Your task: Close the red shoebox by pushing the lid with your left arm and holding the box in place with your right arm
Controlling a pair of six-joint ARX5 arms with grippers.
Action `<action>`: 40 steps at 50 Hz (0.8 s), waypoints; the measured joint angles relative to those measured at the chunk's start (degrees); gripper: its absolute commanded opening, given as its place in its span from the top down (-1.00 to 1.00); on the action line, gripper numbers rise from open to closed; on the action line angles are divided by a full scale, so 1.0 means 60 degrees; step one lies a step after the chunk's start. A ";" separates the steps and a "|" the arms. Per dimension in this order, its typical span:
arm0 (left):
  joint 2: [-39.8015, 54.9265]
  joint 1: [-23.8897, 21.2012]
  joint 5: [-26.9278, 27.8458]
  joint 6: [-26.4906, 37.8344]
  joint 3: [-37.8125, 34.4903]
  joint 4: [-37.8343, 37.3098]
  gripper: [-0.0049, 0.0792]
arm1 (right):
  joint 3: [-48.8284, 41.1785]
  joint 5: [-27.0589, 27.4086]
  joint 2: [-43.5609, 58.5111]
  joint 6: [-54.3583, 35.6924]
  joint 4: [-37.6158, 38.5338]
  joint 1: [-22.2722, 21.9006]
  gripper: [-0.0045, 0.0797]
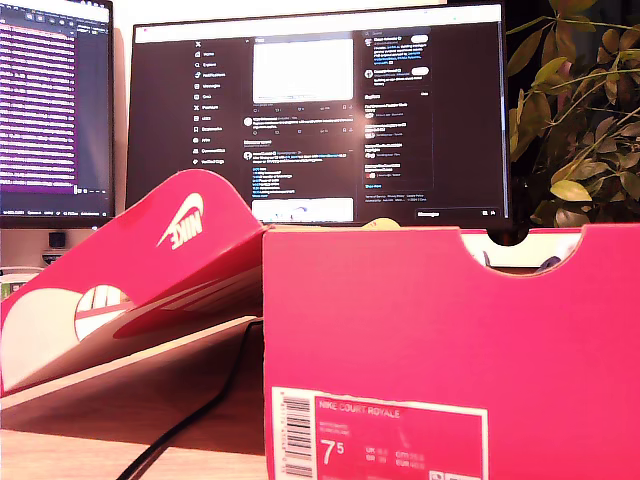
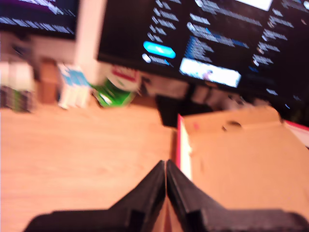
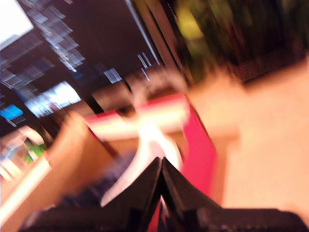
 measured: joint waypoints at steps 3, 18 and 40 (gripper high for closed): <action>0.0619 0.0004 0.0084 0.0000 0.0098 0.0189 0.93 | 0.0000 -0.0062 0.0375 0.0029 0.0000 0.0000 0.92; 0.4513 0.0721 0.1530 0.0025 0.1290 0.1279 0.93 | 0.0000 -0.1231 0.2186 0.0346 0.0011 -0.0146 0.92; 1.0397 0.1810 0.4390 0.0889 0.3530 0.1636 0.93 | 0.0000 -0.2051 0.3289 0.0306 0.0670 -0.0284 0.92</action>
